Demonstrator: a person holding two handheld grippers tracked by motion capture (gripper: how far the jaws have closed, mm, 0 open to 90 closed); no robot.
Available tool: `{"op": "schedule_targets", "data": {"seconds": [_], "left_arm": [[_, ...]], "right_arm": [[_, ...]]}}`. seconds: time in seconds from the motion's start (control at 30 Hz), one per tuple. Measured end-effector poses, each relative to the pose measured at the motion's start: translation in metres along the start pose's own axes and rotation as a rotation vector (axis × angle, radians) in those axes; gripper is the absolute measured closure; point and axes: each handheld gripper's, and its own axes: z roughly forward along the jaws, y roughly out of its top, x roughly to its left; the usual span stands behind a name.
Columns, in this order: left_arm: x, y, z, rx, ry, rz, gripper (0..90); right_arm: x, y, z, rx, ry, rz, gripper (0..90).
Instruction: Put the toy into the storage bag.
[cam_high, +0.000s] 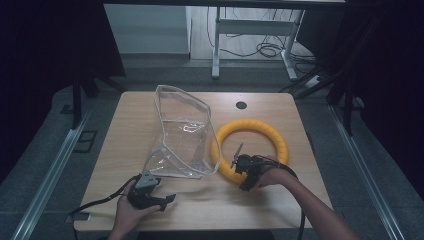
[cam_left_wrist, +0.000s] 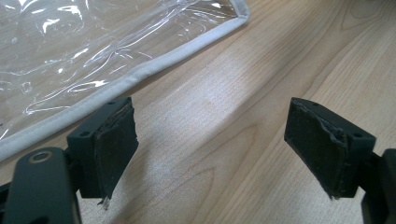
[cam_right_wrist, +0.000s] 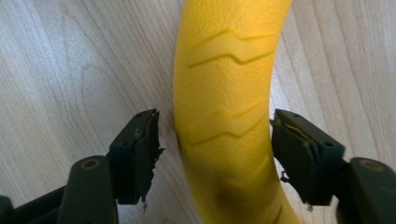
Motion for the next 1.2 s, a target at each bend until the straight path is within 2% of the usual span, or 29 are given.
{"op": "schedule_targets", "data": {"seconds": [0.13, 0.17, 0.2, 0.27, 0.47, 0.6, 0.63, 0.67, 0.73, 0.8, 0.93, 1.2], "left_arm": [[0.000, 0.000, 0.001, 0.002, 0.000, 0.001, 16.8], [0.000, 0.000, 0.001, 0.003, 0.000, 0.001, 16.8], [0.000, 0.000, 0.001, 0.003, 0.000, 0.001, 16.9], [0.000, 0.000, 0.001, 0.000, 0.002, 0.005, 16.9], [0.000, 0.000, 0.000, -0.009, 0.006, 0.010, 17.2], [0.000, 0.000, -0.001, -0.016, 0.011, 0.010, 17.4], [0.000, 0.000, -0.001, -0.017, 0.011, 0.010, 17.4], [0.000, 0.000, -0.001, -0.016, 0.012, 0.010, 17.6], [0.000, 0.000, -0.001, -0.016, 0.011, 0.010, 17.6], [0.000, 0.000, -0.001, -0.021, 0.013, 0.008, 17.6], [0.000, 0.001, -0.002, -0.020, 0.014, 0.011, 17.6], [0.000, 0.000, -0.002, -0.020, 0.015, 0.012, 17.7]], "right_arm": [[-0.001, 0.002, 0.004, 0.018, 0.005, -0.008, 40.3], [-0.003, 0.004, 0.005, 0.022, 0.017, -0.004, 45.4], [-0.005, 0.004, 0.005, 0.022, 0.017, -0.002, 46.7], [-0.007, 0.005, 0.005, 0.035, 0.040, -0.022, 47.9], [-0.010, 0.011, 0.004, 0.074, 0.047, -0.060, 49.5], [-0.014, 0.008, -0.006, 0.007, 0.059, -0.044, 49.8], [-0.014, 0.008, -0.006, 0.007, 0.059, -0.044, 49.8], [-0.015, 0.006, -0.015, -0.033, 0.063, -0.026, 49.9], [-0.016, 0.005, -0.020, -0.051, 0.062, -0.023, 49.9], [-0.019, 0.003, -0.036, -0.101, 0.061, -0.017, 50.3], [-0.023, 0.001, -0.054, -0.166, 0.095, -0.004, 50.7], [-0.029, -0.008, -0.071, -0.225, 0.114, 0.029, 51.0]]}}
